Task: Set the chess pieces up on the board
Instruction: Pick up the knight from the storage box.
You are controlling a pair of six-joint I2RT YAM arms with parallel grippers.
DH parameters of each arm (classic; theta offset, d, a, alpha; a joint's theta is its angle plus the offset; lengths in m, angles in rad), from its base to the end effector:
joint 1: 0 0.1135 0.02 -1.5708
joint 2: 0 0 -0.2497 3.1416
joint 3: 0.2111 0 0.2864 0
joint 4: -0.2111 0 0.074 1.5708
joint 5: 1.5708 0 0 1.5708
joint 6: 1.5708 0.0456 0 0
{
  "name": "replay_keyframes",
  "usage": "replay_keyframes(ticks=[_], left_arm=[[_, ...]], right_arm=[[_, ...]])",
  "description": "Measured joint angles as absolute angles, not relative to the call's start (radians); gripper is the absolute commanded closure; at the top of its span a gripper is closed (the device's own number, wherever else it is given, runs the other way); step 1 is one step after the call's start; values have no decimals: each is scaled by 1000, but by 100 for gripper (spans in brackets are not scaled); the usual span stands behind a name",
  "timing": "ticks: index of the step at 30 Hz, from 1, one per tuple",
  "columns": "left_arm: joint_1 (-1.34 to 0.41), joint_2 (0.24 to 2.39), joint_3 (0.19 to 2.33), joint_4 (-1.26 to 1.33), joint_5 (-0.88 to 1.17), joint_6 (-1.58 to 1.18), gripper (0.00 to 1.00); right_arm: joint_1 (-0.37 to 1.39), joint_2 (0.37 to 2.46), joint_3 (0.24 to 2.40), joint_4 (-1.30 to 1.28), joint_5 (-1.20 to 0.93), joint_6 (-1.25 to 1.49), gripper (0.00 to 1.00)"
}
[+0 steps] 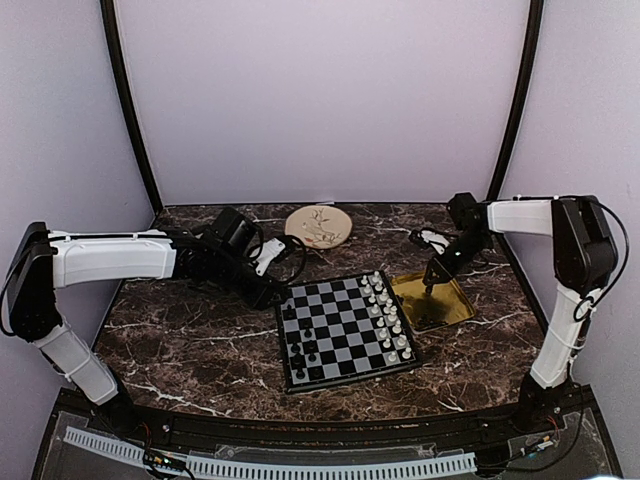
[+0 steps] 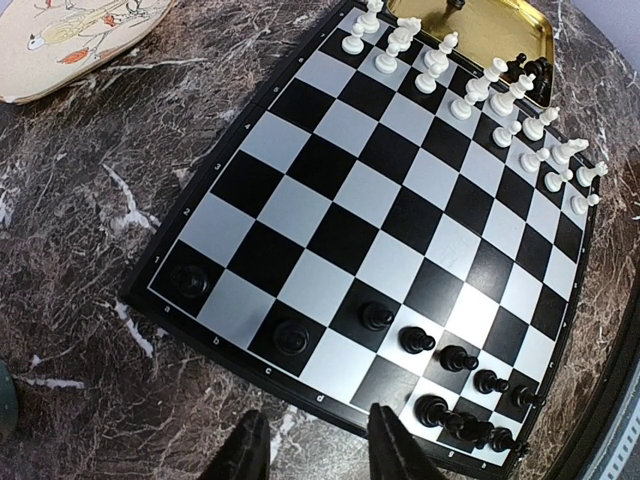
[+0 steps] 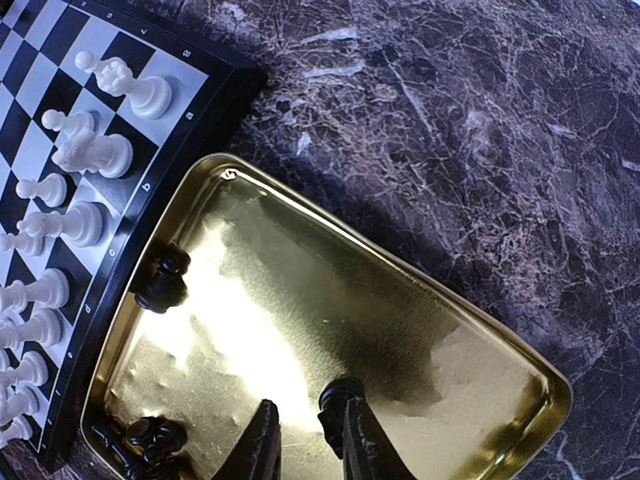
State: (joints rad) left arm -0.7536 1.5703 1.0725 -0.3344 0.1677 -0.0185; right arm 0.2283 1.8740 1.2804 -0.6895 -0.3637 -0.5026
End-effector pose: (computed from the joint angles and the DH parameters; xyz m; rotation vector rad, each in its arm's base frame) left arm 0.2680 -0.2619 0.1942 0.9595 2.2689 -0.5505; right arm 0.3795 0.1048 0.1331 -1.0605 2.5649 0.4504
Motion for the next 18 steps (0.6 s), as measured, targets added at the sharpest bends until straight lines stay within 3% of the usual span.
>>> replay_keyframes(ticks=[10,15,18], left_arm=[[-754,1570,1073,-334,168,-19,64],[-754,1570,1073,-334,168,-19,64],[-754,1570,1073,-334,168,-19,64]], right_arm=[[228,1882,1256,-673,-316,-499,76],[228,1882,1250,-672,-298,-500,94],[228,1881,1249,-672,-296,-503,98]])
